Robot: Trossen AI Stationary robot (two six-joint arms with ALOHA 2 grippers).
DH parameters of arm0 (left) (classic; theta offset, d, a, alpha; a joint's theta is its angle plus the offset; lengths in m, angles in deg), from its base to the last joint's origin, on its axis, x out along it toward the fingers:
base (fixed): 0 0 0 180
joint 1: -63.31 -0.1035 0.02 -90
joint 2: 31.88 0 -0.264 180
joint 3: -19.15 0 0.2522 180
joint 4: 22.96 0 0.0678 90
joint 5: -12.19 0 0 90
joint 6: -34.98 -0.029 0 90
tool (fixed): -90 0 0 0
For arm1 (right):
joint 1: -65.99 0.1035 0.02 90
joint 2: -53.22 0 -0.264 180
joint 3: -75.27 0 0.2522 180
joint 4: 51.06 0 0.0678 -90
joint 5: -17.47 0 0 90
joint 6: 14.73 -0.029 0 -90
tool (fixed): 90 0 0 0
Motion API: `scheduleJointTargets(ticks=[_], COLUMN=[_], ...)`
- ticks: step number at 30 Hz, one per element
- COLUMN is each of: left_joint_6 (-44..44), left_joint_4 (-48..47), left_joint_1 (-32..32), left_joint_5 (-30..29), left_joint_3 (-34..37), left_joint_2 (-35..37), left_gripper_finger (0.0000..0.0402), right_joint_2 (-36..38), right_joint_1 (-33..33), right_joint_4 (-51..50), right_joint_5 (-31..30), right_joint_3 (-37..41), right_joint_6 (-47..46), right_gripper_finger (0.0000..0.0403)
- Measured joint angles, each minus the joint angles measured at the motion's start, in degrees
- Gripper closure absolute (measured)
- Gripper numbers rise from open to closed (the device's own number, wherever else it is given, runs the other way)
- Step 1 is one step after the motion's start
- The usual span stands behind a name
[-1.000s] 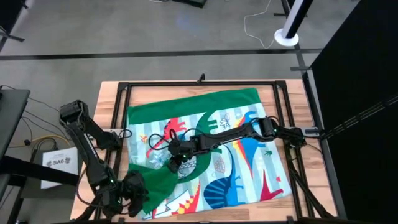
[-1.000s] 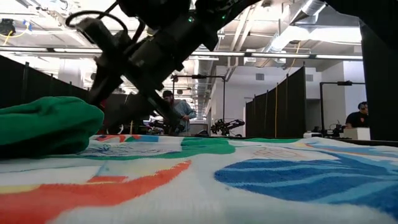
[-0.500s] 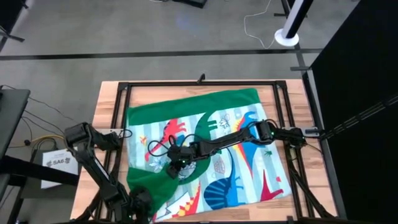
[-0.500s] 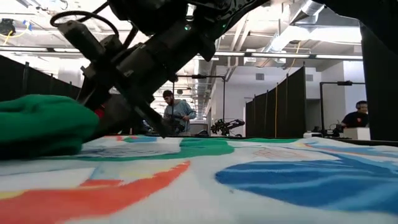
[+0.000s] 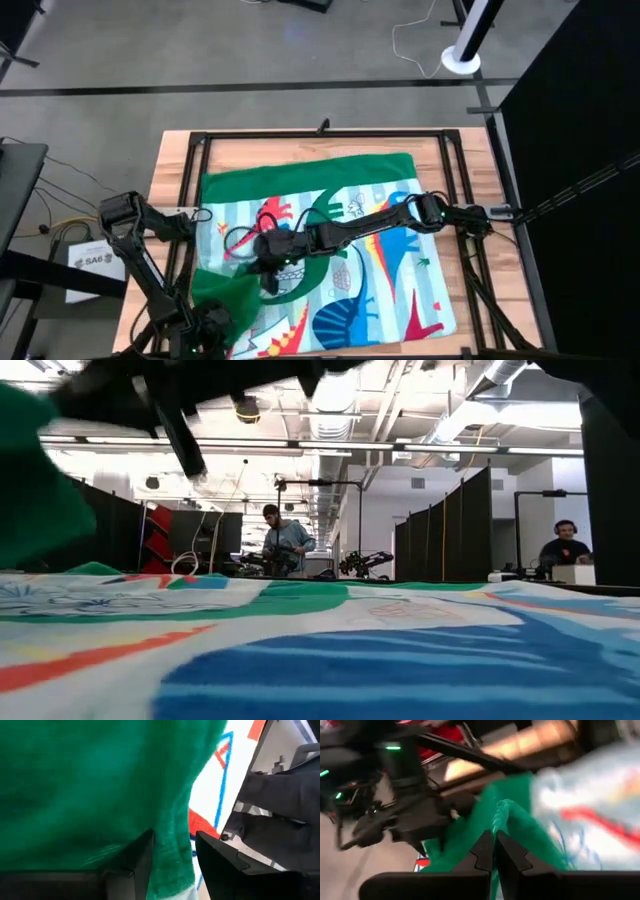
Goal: Roll towel
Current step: Roll the multicolor dinosaur print towel
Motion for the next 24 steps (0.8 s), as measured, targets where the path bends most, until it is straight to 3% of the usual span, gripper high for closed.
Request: scheduleJointTargets(ticks=[4,8,12,18,24], left_joint_6=[0.51,0.07,-1.34,-1.91,-1.83], left_joint_4=[-2.57,-3.28,-3.53,-4.63,-4.57], left_joint_1=[0.16,0.44,0.7,0.7,0.7], left_joint_5=[0.0,-0.28,-0.5,-0.5,-0.58], left_joint_3=[0.0,-0.01,-0.07,-0.09,-0.13], left_joint_2=[3.77,6.28,6.96,7.47,8.02], left_gripper_finger=[0.0267,0.0267,0.0267,0.0267,0.0267], right_joint_2=[0.03,0.22,-2.07,-4.43,-3.97], right_joint_1=[3.49,7.16,6.69,5.49,6.26], right_joint_4=[-4.39,-12.87,-23.93,-30.22,-29.29], right_joint_5=[-2.59,-10.01,-14.76,-12.13,-7.03], right_joint_3=[-6.45,-8.4,-7.12,-2.04,-1.69], right_joint_6=[13.09,20.63,10.63,-5.36,-7.93], right_gripper_finger=[0.0402,0.0402,0.0403,0.0393,0.0319])
